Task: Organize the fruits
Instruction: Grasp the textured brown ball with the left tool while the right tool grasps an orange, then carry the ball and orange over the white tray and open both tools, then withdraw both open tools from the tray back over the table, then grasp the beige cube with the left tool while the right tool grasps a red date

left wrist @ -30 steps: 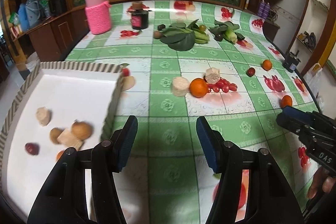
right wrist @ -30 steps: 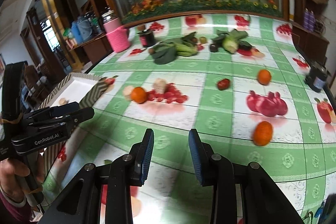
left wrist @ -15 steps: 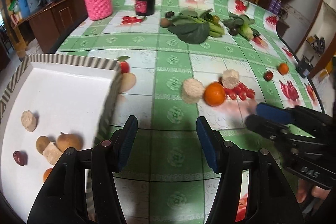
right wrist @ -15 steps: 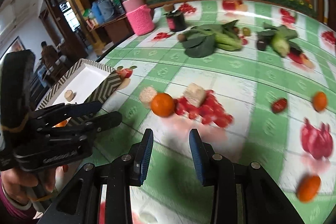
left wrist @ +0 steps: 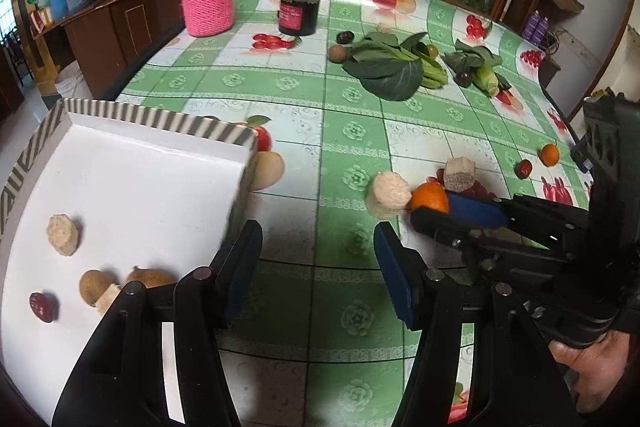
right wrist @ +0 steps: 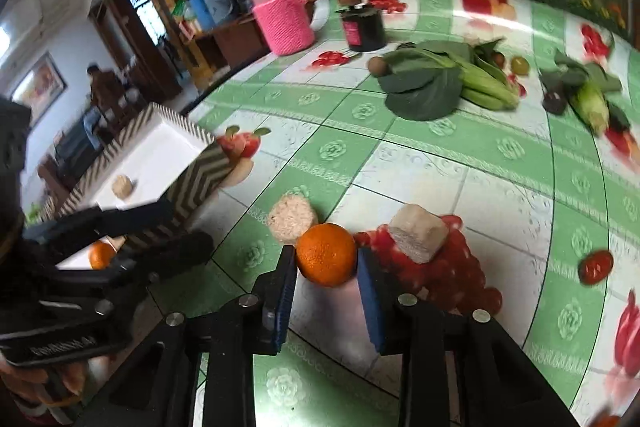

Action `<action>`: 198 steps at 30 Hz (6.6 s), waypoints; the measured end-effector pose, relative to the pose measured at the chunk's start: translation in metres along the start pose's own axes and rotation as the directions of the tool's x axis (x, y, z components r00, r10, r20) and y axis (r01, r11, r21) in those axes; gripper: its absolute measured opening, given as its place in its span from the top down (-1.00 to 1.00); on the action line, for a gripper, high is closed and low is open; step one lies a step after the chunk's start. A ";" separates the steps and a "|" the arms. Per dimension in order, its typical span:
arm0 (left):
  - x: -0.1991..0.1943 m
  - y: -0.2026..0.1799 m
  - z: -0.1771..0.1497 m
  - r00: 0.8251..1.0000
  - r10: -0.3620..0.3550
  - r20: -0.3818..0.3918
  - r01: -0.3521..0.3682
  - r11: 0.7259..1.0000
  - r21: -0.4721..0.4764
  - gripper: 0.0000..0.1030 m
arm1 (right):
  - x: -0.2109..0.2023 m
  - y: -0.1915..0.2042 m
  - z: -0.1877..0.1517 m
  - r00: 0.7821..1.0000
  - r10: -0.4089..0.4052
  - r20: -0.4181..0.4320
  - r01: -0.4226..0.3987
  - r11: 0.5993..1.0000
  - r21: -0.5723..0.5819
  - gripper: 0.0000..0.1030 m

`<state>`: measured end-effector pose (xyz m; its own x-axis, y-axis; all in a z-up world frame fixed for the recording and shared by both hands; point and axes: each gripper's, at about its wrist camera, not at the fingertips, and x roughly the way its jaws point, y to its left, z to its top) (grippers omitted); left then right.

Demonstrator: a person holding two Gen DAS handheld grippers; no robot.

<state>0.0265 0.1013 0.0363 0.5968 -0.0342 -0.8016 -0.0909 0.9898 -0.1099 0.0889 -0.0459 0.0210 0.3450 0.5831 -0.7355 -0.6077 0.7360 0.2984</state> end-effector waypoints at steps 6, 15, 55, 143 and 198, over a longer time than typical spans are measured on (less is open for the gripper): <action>0.012 -0.023 0.004 1.000 -0.007 -0.026 0.008 0.999 0.049 -0.13 | -0.031 -0.021 -0.014 0.998 -0.013 0.055 0.010 0.998 0.063 0.43; 0.049 -0.045 0.024 0.998 0.004 -0.056 0.000 0.998 0.070 -0.13 | -0.056 -0.037 -0.027 0.994 -0.037 0.105 0.024 0.992 0.122 0.43; -0.108 0.089 -0.076 0.993 -0.011 0.119 0.011 1.000 -0.001 0.44 | -0.070 0.144 -0.077 0.984 0.112 0.140 -0.106 0.993 -0.045 0.44; -0.128 0.067 -0.085 0.961 0.099 0.257 -0.101 0.995 -0.007 -0.32 | -0.077 0.159 -0.073 0.992 -0.010 0.126 0.019 0.997 -0.075 0.34; 0.053 -0.104 0.035 0.996 -0.084 -0.039 0.089 0.985 0.149 -0.31 | -0.044 -0.113 -0.003 0.949 -0.309 -0.065 0.312 0.949 0.047 0.27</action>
<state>0.0959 0.0015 0.0259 0.5705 -0.1230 -0.8121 0.0826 0.9923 -0.0922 0.1405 -0.1551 0.0179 0.4684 0.3039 -0.8296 -0.4357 0.8963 0.0823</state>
